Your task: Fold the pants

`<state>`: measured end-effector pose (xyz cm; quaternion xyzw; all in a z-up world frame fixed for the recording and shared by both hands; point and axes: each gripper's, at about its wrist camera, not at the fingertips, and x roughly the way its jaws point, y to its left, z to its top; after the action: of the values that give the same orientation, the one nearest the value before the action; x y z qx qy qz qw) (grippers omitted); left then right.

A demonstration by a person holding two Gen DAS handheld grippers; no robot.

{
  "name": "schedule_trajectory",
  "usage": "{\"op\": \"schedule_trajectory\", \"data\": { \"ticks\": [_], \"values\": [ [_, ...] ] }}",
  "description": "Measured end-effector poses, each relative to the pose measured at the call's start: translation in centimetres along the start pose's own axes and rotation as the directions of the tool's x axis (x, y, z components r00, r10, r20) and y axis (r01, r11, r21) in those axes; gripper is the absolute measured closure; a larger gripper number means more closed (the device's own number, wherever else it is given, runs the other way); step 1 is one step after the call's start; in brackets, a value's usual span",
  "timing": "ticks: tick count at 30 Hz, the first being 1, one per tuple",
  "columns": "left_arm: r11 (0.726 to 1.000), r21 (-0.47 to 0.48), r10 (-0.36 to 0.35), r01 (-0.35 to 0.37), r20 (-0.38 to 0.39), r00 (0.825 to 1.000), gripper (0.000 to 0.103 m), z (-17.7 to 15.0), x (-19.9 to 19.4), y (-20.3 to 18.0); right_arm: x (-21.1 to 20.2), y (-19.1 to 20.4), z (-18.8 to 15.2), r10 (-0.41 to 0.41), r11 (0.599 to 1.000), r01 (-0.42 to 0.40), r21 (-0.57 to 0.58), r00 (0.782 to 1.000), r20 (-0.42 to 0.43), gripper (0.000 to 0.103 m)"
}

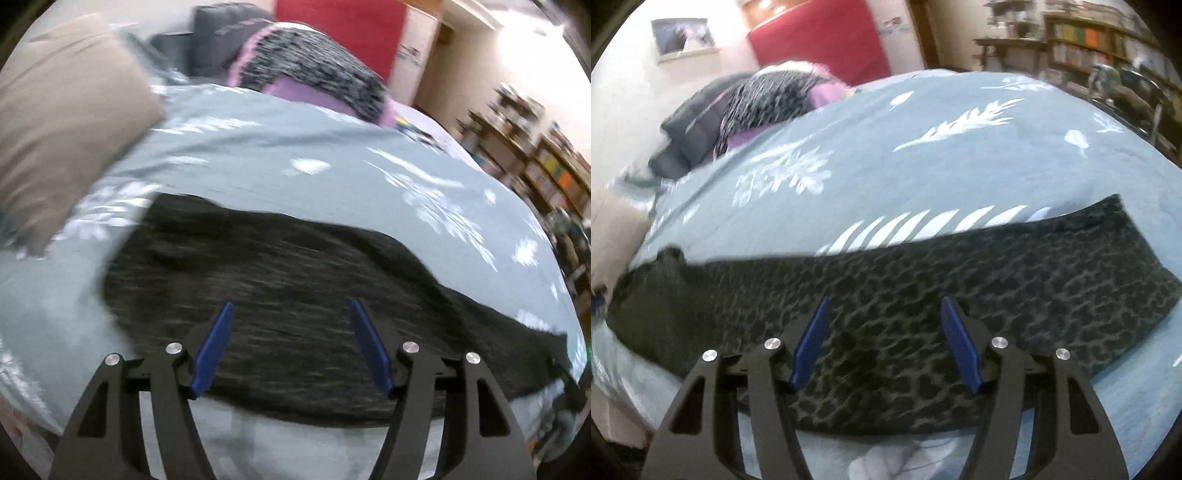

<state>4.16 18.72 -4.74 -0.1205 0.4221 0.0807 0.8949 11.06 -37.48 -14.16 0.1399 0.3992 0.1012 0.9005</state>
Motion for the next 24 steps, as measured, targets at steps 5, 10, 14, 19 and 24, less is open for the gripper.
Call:
{"op": "schedule_trajectory", "data": {
  "ticks": [5,10,14,19,24],
  "values": [
    [0.985,0.123,-0.112,0.118,-0.057,0.992,0.037,-1.0,3.0,-7.1,-1.5,-4.4,1.3,-0.095,0.99,0.089,0.107,0.994,0.052,0.039],
    [0.96,0.21,-0.153,0.183,-0.15,0.977,0.037,-2.7,6.3,-12.1,-1.5,-9.4,1.4,-0.162,0.973,0.156,0.17,0.987,0.022,0.039],
    [0.957,0.246,-0.102,0.154,-0.21,0.972,0.037,-4.1,8.8,-13.0,-1.3,-10.2,1.3,-0.148,0.976,0.141,0.167,0.989,0.027,0.039],
    [0.961,0.24,-0.088,0.141,-0.219,0.972,0.036,-4.2,9.3,-12.5,-3.8,-11.0,0.8,-0.105,0.97,0.082,0.227,0.99,0.092,0.039],
    [0.957,0.24,-0.112,0.162,-0.21,0.971,0.034,-3.6,8.4,-13.9,-8.2,-13.7,-1.3,-0.176,0.931,0.121,0.345,0.976,0.13,0.039]
  ]
}}
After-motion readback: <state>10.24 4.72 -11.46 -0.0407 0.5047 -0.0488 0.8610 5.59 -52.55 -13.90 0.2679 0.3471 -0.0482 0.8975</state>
